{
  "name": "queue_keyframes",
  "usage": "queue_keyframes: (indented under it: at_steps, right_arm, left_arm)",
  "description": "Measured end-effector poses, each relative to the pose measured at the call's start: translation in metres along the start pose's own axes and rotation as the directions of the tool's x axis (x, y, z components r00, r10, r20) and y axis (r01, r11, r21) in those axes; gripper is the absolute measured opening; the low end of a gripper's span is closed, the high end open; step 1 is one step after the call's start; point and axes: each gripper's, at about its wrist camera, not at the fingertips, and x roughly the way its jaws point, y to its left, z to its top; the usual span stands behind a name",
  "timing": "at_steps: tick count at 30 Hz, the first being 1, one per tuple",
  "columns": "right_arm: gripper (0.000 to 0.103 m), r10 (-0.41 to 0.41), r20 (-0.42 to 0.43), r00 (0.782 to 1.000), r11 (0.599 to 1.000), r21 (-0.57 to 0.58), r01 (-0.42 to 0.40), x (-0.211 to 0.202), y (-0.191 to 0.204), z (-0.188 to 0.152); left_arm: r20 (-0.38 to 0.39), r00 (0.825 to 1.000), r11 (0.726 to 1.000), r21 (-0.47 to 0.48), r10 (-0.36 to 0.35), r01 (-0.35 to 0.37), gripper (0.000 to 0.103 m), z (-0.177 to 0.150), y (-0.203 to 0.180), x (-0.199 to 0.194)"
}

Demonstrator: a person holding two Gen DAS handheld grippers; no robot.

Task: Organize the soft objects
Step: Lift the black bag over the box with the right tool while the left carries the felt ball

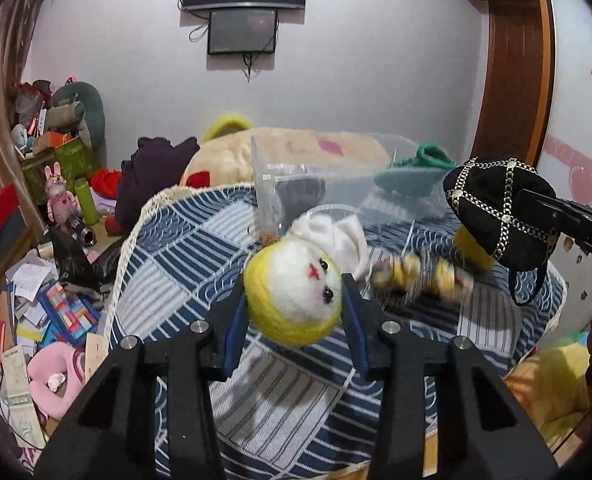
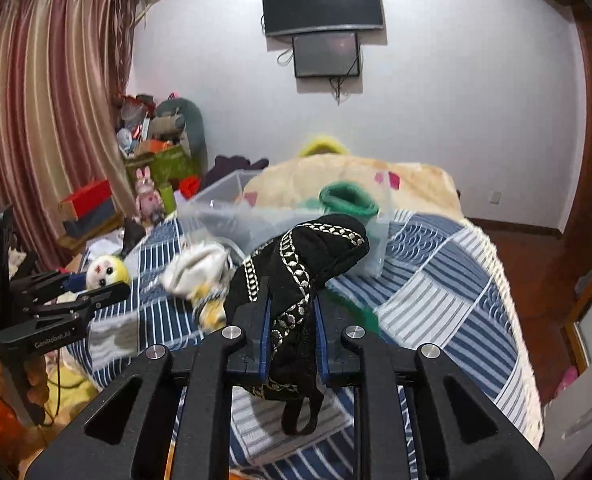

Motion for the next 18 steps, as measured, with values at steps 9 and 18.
queue_keyframes:
  at_steps: [9, 18]
  right_arm:
    - [0.016, -0.005, 0.079, 0.997, 1.000, -0.009, 0.006, -0.004, 0.000, 0.027]
    - [0.016, -0.002, 0.153, 0.988, 1.000, -0.023, 0.005, 0.001, 0.003, 0.057]
  left_arm:
    - [0.059, 0.998, 1.000, -0.018, -0.014, 0.015, 0.043, 0.030, 0.003, -0.001]
    - [0.107, 0.993, 0.998, -0.027, -0.058, 0.061, 0.043, 0.074, 0.004, 0.007]
